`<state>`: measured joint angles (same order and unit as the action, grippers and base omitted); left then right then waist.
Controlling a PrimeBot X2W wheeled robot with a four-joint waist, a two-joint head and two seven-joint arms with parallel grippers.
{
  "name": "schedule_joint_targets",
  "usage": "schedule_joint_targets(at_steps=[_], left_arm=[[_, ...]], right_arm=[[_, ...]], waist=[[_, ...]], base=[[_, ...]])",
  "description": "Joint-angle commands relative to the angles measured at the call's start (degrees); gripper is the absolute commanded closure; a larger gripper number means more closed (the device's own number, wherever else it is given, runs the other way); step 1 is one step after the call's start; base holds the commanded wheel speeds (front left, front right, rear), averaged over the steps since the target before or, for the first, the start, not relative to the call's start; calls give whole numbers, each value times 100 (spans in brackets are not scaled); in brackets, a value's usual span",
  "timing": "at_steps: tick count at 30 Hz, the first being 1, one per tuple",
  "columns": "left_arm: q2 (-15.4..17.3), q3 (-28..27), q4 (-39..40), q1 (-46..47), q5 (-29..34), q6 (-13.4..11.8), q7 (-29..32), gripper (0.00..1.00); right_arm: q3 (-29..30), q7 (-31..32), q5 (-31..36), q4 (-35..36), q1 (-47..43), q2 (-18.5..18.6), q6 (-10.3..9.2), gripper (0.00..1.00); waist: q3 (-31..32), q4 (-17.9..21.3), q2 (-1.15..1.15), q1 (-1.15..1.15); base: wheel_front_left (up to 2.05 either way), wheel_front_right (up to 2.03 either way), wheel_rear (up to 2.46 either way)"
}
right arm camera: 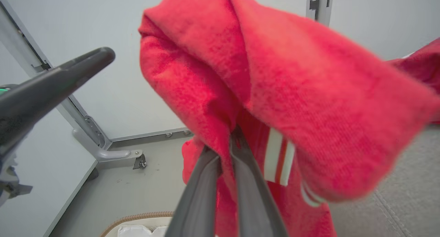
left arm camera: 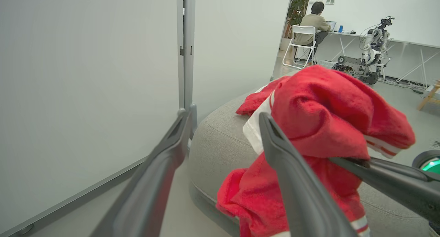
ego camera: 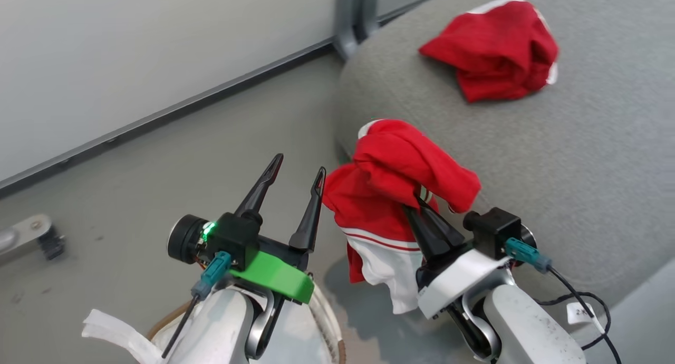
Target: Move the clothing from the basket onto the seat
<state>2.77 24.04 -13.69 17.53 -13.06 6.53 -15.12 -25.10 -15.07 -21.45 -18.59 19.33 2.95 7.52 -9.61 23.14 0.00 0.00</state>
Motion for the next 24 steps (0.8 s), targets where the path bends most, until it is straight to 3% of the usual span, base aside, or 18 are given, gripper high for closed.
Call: schedule_joint_targets(at_steps=[1, 9, 15, 24], left_arm=[[27, 14, -45, -25, 50, 23, -4, 0], [29, 299, -291, 249, -21, 86, -4, 0], [29, 306, -375, 354, 33, 97, -4, 0], [89, -12, -397, 222, 272, 100, -4, 0]], right_arm=[[107, -14, 63, 59, -113, 0, -6, 100], [733, -13, 200, 305, -403, -4, -6, 100], [1265, -13, 290, 389, 72, 38, -6, 100], [1444, -14, 334, 471, 1925, 1006, -7, 100]], waist=[[-152, 753, 0, 0], [-354, 838, 0, 0], [-581, 845, 0, 0], [-982, 772, 0, 0]], base=[[0, 0, 0], [0, 0, 0], [0, 0, 0], [0, 0, 0]])
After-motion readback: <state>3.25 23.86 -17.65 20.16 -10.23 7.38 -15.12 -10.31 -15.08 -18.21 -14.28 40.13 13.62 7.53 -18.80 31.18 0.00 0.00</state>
